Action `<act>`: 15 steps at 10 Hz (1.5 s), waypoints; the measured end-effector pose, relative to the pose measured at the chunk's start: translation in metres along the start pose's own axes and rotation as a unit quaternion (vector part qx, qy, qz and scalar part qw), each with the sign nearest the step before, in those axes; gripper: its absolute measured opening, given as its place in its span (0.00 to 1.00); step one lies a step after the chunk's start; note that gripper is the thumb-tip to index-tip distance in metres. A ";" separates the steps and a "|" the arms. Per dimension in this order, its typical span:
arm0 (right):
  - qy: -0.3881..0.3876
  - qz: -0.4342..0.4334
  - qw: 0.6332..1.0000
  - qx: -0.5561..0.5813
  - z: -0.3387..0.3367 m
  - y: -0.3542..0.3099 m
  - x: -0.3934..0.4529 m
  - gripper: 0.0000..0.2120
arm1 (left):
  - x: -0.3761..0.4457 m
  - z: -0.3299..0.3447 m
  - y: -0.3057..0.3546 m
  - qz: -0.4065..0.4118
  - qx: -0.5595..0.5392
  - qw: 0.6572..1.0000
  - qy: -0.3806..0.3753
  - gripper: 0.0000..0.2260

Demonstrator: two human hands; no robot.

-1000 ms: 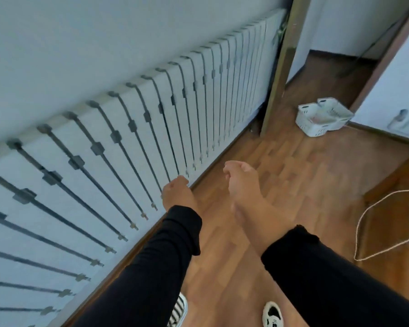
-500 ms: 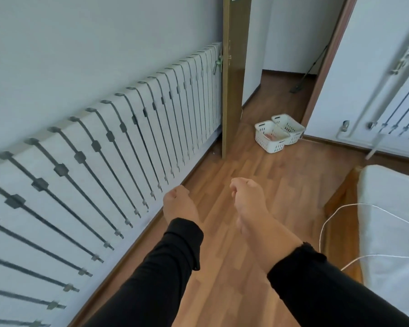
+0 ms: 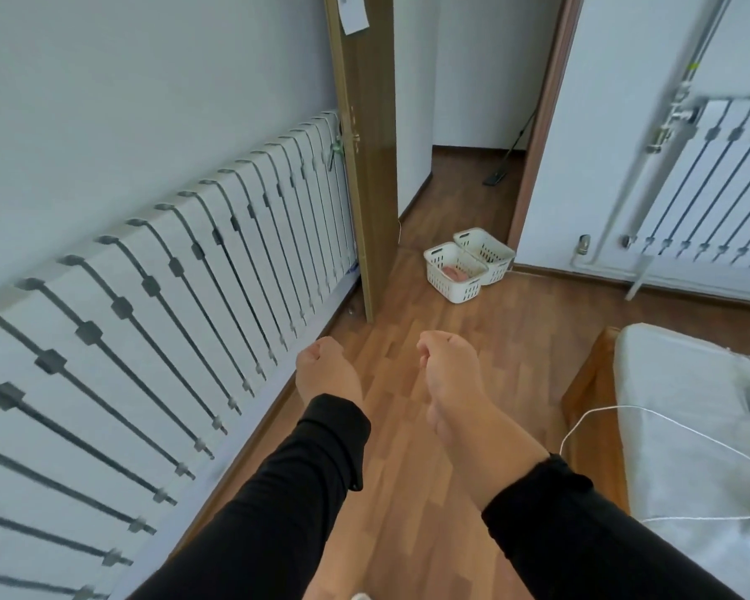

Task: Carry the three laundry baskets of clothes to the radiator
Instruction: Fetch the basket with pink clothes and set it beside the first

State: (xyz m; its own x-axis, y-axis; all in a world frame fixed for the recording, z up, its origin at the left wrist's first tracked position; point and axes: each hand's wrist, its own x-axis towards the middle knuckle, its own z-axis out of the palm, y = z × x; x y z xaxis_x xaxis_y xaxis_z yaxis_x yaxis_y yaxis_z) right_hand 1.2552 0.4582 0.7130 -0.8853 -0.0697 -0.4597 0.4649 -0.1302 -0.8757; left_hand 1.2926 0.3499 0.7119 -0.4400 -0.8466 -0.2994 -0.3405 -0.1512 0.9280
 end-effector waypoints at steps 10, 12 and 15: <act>0.121 -0.038 0.992 0.005 -0.075 -0.180 0.368 0.08 | 0.162 0.395 0.120 -0.131 -0.056 0.978 -0.155 0.07; 0.109 -0.026 0.993 0.042 -0.076 -0.223 0.438 0.07 | 0.182 0.452 0.156 -0.128 -0.060 0.979 -0.147 0.07; 0.128 -0.009 0.989 0.072 -0.063 -0.268 0.552 0.08 | 0.268 0.553 0.194 -0.109 -0.036 0.982 -0.151 0.10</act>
State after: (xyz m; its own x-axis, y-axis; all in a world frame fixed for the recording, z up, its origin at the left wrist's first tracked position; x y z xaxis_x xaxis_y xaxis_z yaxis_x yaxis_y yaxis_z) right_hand 0.6423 0.5166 0.6845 -0.8559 0.1843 -0.4832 0.4288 -0.2695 -0.8623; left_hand 0.6489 0.3759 0.6891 -0.5930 -0.6020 -0.5346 -0.3990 -0.3570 0.8446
